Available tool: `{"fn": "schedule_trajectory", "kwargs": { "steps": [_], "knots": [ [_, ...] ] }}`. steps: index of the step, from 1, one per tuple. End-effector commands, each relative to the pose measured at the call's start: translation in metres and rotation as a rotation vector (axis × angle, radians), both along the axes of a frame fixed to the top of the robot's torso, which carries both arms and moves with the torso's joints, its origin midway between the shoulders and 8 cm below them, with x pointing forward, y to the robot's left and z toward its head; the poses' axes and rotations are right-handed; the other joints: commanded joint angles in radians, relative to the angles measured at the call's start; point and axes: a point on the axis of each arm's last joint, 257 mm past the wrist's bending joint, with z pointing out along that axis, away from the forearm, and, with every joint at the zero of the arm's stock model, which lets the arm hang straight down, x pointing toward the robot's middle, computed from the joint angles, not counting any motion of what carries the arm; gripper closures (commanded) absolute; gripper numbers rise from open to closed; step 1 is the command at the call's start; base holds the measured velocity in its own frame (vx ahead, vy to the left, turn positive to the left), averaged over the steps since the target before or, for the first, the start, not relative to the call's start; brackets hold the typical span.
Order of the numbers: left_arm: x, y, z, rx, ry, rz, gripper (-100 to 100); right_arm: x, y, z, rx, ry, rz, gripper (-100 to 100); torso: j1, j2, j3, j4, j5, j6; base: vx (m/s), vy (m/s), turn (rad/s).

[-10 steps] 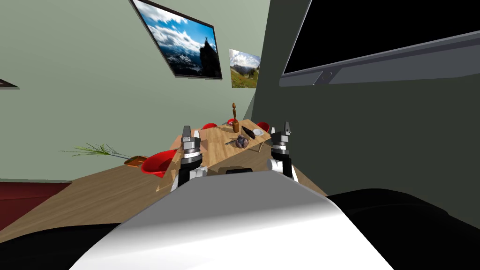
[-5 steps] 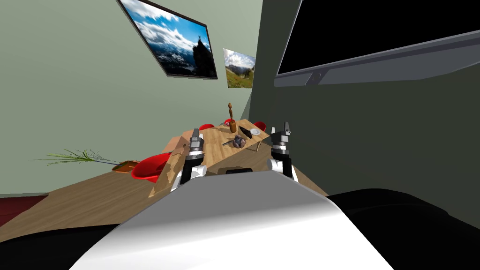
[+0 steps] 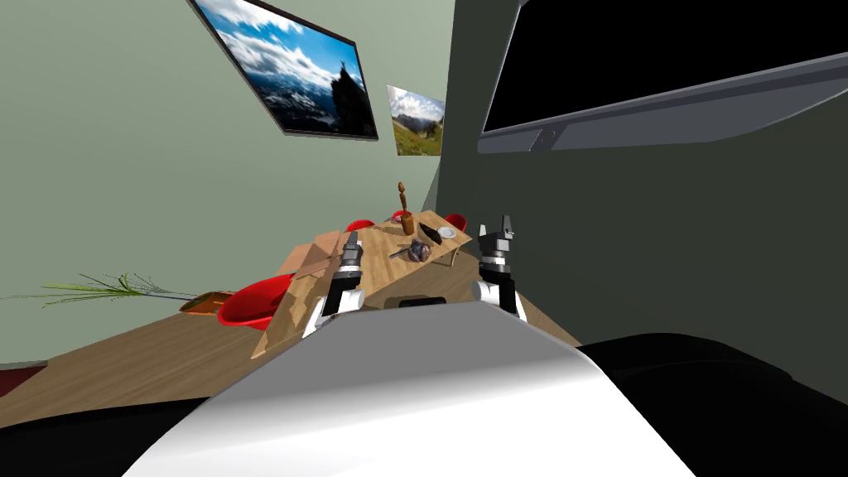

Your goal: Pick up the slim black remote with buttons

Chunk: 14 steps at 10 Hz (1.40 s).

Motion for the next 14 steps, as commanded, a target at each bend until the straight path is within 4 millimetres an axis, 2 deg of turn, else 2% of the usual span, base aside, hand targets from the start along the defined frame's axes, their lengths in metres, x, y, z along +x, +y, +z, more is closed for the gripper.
{"fn": "schedule_trajectory", "kwargs": {
  "steps": [1,2,3,4,5,6,7,8,9,10,11,12,13,14],
  "knots": [
    [0.013,0.013,-0.021,0.014,0.067,0.015,-100,0.000,0.000,0.000,0.000,0.000,0.000,0,0.000,0.000,0.000,0.000,0.000,0.000,0.000,-0.034,-0.109],
    [0.014,0.015,-0.028,0.012,0.082,0.018,-100,0.000,0.000,0.000,0.000,0.000,0.000,0,0.000,0.000,0.000,0.000,0.000,0.000,0.004,-0.029,-0.067],
    [0.024,0.027,-0.040,0.024,0.128,0.032,-100,0.000,0.000,0.000,0.000,0.000,0.000,0,0.000,0.000,0.000,0.000,0.000,0.000,0.004,-0.043,-0.123],
    [0.025,0.030,-0.051,0.021,0.151,0.037,-100,0.000,0.000,0.000,0.000,0.000,0.000,0,-0.001,0.000,0.000,0.000,0.000,0.000,-0.001,-0.034,-0.072],
    [0.034,0.045,-0.065,0.033,0.199,0.055,-100,0.000,0.000,0.000,0.000,0.000,0.000,0,0.000,0.000,0.000,0.000,0.000,0.000,-0.010,-0.040,-0.127],
    [0.035,0.048,-0.075,0.029,0.222,0.061,-100,0.000,0.000,0.000,0.000,0.000,0.000,0,-0.001,0.001,0.000,0.000,0.000,0.000,0.000,-0.032,-0.068],
    [0.043,0.064,-0.086,0.040,0.264,0.082,-100,0.000,0.000,0.000,0.000,0.000,0.000,0,0.000,0.000,0.000,0.000,0.000,0.000,0.003,-0.038,-0.170],
    [0.043,0.068,-0.099,0.036,0.294,0.090,-100,0.000,0.000,0.000,0.000,0.000,0.000,0,0.000,0.000,0.000,0.000,0.000,0.000,0.005,-0.031,-0.064],
    [0.050,0.085,-0.105,0.045,0.328,0.112,-100,0.000,0.000,0.000,0.000,0.000,0.000,0,0.000,0.000,0.000,0.000,0.000,0.000,0.011,-0.045,-0.137],
    [0.049,0.091,-0.123,0.039,0.367,0.123,-100,0.000,0.000,0.000,0.000,0.000,0.000,0,-0.001,0.000,0.000,0.000,0.000,0.000,0.006,-0.032,-0.060],
    [0.055,0.112,-0.131,0.045,0.402,0.151,-100,0.000,0.000,0.000,0.000,0.000,0.000,0,0.000,0.000,0.000,0.000,0.000,0.000,0.001,-0.045,-0.145],
    [0.054,0.117,-0.145,0.038,0.440,0.162,-100,0.000,0.000,0.000,0.000,0.000,0.000,0,-0.001,0.000,0.000,0.000,0.000,0.000,0.008,-0.036,-0.101],
    [0.060,0.136,-0.143,0.042,0.456,0.188,-100,0.000,0.000,0.000,0.000,0.000,0.000,0,0.000,0.000,0.000,0.000,0.000,0.000,0.016,-0.037,-0.180],
    [0.057,0.142,-0.161,0.034,0.501,0.202,-100,0.000,0.000,0.000,0.000,0.000,0.000,0,0.000,0.000,0.000,0.000,0.000,0.000,0.010,-0.025,-0.077]
  ]
}}
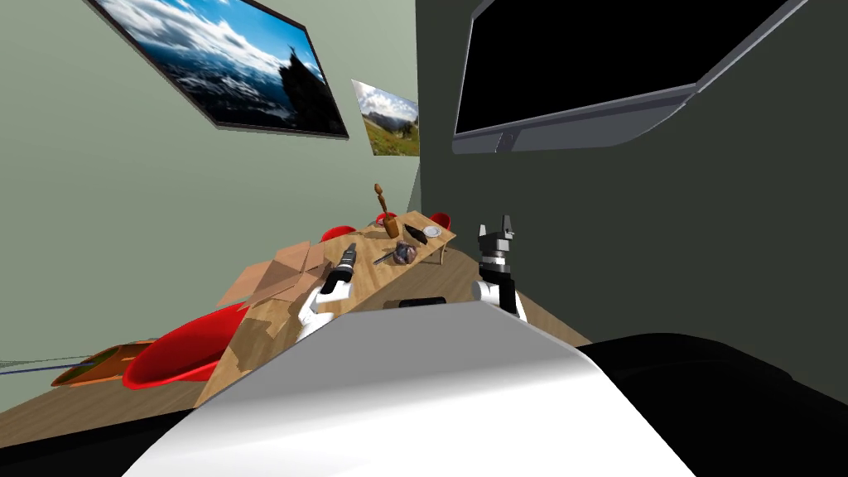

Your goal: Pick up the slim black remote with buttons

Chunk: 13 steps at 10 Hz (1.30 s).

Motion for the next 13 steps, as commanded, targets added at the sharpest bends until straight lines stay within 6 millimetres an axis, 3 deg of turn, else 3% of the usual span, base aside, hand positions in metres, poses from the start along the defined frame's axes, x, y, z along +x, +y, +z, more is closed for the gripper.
{"fn": "schedule_trajectory", "kwargs": {
  "steps": [1,2,4,5,6,7,8,9,10,11,12,13],
  "knots": [
    [-0.001,0.009,-0.014,-0.006,0.037,0.018,-100,0.000,0.000,0.000,0.000,0.000,0.000,0,0.000,0.000,0.000,0.000,0.000,0.000,0.001,-0.010,0.023],
    [0.003,0.032,-0.017,-0.006,0.070,0.054,-100,0.000,0.000,0.000,0.000,0.000,0.000,0,0.001,0.001,0.000,0.000,0.000,0.000,0.004,-0.028,-0.186],
    [-0.002,0.038,-0.034,-0.014,0.105,0.069,-100,0.000,0.000,0.000,0.000,0.000,0.000,0,0.000,0.000,0.000,0.000,0.000,0.000,0.007,-0.016,-0.040],
    [0.001,0.062,-0.037,-0.020,0.138,0.110,-100,0.000,0.000,0.000,0.000,0.000,0.000,0,0.001,0.001,0.000,0.000,0.000,0.000,0.011,-0.029,-0.190],
    [-0.004,0.067,-0.050,-0.026,0.166,0.123,-100,0.000,0.000,0.000,0.000,0.000,0.000,0,0.000,0.000,0.000,0.000,0.000,0.001,0.011,-0.022,-0.105],
    [0.000,0.088,-0.044,-0.034,0.179,0.160,-100,0.000,0.000,0.000,0.000,0.000,0.000,0,0.000,0.000,0.000,0.000,0.000,0.000,0.016,-0.034,-0.186],
    [-0.007,0.095,-0.063,-0.045,0.222,0.179,-100,0.000,0.000,0.000,0.000,0.000,0.000,0,0.000,0.000,0.000,0.000,0.000,0.001,0.017,-0.023,-0.083],
    [-0.008,0.119,-0.065,-0.062,0.245,0.225,-100,0.000,0.000,0.000,0.000,0.000,0.000,0,0.000,0.000,0.000,0.000,0.000,0.000,0.022,-0.027,-0.162],
    [-0.018,0.125,-0.084,-0.074,0.291,0.247,-100,0.000,0.000,0.000,0.000,0.000,0.000,0,0.000,-0.001,0.000,0.000,0.000,0.000,0.019,-0.016,-0.112],
    [-0.019,0.126,-0.086,-0.075,0.295,0.249,-100,0.000,0.000,0.000,0.000,0.000,0.000,0,0.000,0.000,0.000,0.000,0.000,0.000,0.006,-0.004,0.011],
    [-0.021,0.149,-0.087,-0.101,0.323,0.300,-100,0.000,0.000,0.000,0.000,0.000,0.000,0,0.001,0.001,0.000,0.000,0.000,-0.001,0.011,-0.018,-0.194],
    [-0.028,0.152,-0.098,-0.108,0.345,0.311,-100,0.000,0.000,0.000,0.000,0.000,0.000,0,0.001,0.000,0.000,0.000,0.000,0.000,0.015,-0.012,-0.116]
  ]
}}
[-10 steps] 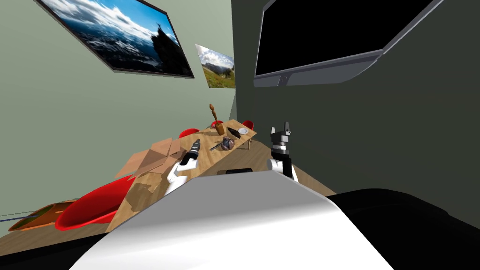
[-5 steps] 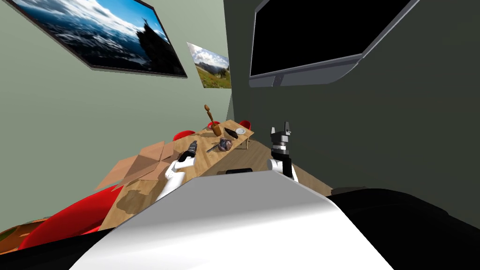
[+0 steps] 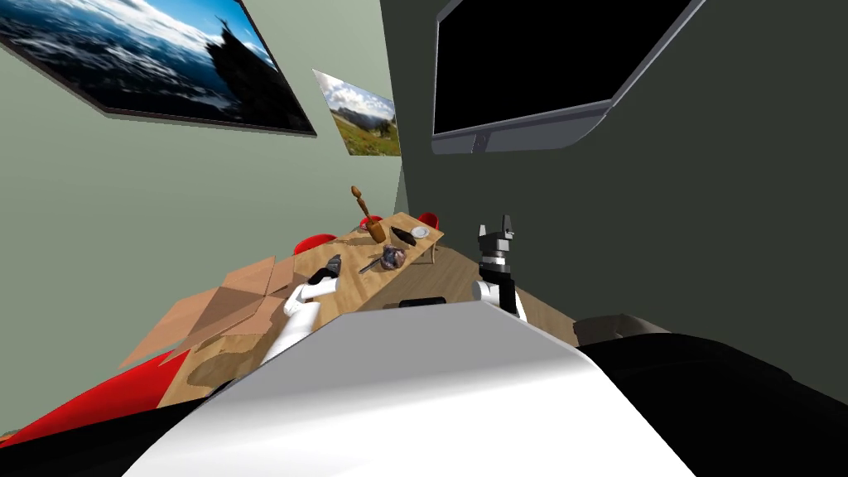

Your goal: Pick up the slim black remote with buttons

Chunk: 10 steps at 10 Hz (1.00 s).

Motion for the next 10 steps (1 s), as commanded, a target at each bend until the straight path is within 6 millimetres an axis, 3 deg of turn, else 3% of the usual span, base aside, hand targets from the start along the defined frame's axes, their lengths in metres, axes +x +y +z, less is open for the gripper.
{"fn": "schedule_trajectory", "kwargs": {
  "steps": [1,3,4,5,6,7,8,9,10],
  "knots": [
    [-0.005,0.024,-0.002,-0.030,0.026,0.063,-100,0.000,0.000,0.000,0.000,0.000,0.000,0,0.000,0.000,0.000,0.000,0.000,0.000,0.023,-0.018,-0.208],
    [-0.019,0.030,-0.024,-0.048,0.073,0.088,-100,0.000,0.000,0.000,0.000,0.000,0.000,0,0.000,-0.001,0.000,0.000,0.000,0.000,0.016,-0.008,-0.034],
    [-0.019,0.030,-0.024,-0.048,0.073,0.088,-100,0.000,0.000,0.000,0.000,0.000,0.000,0,0.000,0.000,0.000,0.000,0.000,-0.001,0.000,-0.002,0.022],
    [-0.023,0.048,-0.022,-0.078,0.089,0.143,-100,0.000,0.000,0.000,0.000,0.000,0.000,0,0.001,0.001,0.001,0.000,0.000,0.000,0.011,-0.016,-0.211],
    [-0.033,0.051,-0.036,-0.090,0.117,0.159,-100,0.000,0.000,0.000,0.000,0.000,0.000,0,0.000,0.000,0.000,0.000,0.000,0.001,0.016,-0.010,-0.130],
    [-0.036,0.068,-0.033,-0.122,0.123,0.211,-100,0.000,0.000,0.000,0.000,0.000,0.000,0,0.000,0.000,0.000,0.000,0.000,0.000,0.022,-0.015,-0.168],
    [-0.049,0.070,-0.050,-0.138,0.162,0.233,-100,0.000,0.000,0.000,0.000,0.000,0.000,0,0.000,0.000,0.000,0.000,0.000,0.000,0.020,-0.007,-0.105],
    [-0.049,0.070,-0.050,-0.138,0.162,0.233,-100,0.000,0.000,0.000,0.000,0.000,0.000,0,0.000,0.000,0.000,0.000,0.000,0.000,0.007,-0.001,0.005],
    [-0.052,0.084,-0.045,-0.176,0.166,0.285,-100,0.000,0.000,0.000,0.000,0.000,0.000,0,0.000,0.001,0.000,0.000,0.000,-0.001,0.008,-0.011,-0.208]
  ]
}}
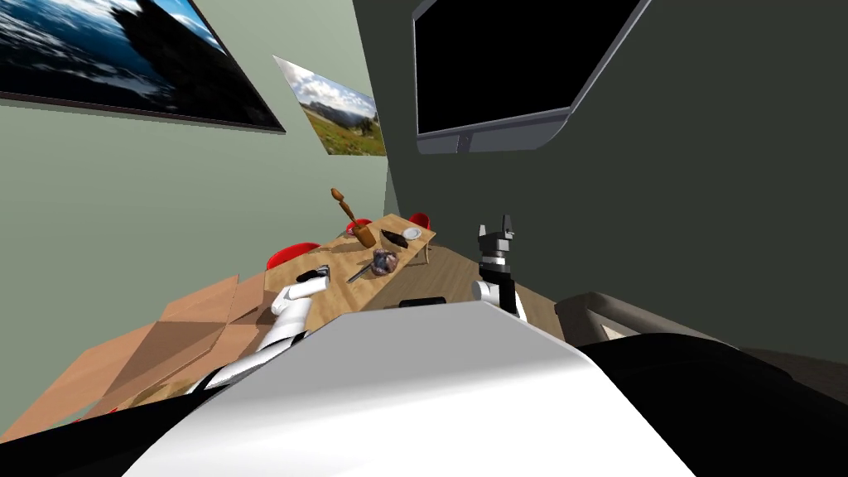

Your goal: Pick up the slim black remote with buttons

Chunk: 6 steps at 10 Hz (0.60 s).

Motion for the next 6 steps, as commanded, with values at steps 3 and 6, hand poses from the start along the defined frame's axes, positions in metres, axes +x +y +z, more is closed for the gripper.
{"fn": "schedule_trajectory", "kwargs": {
  "steps": [3,6],
  "knots": [
    [-0.023,0.021,-0.017,-0.082,0.051,0.110,-100,0.000,0.000,0.000,0.000,0.000,0.000,0,0.001,0.000,0.000,0.000,0.000,-0.002,0.010,-0.007,-0.091],
    [-0.046,0.029,-0.037,-0.151,0.098,0.192,-100,0.000,0.000,0.000,0.000,0.000,0.000,0,0.000,0.000,0.000,0.000,0.000,0.000,0.011,-0.009,-0.142]
  ]
}}
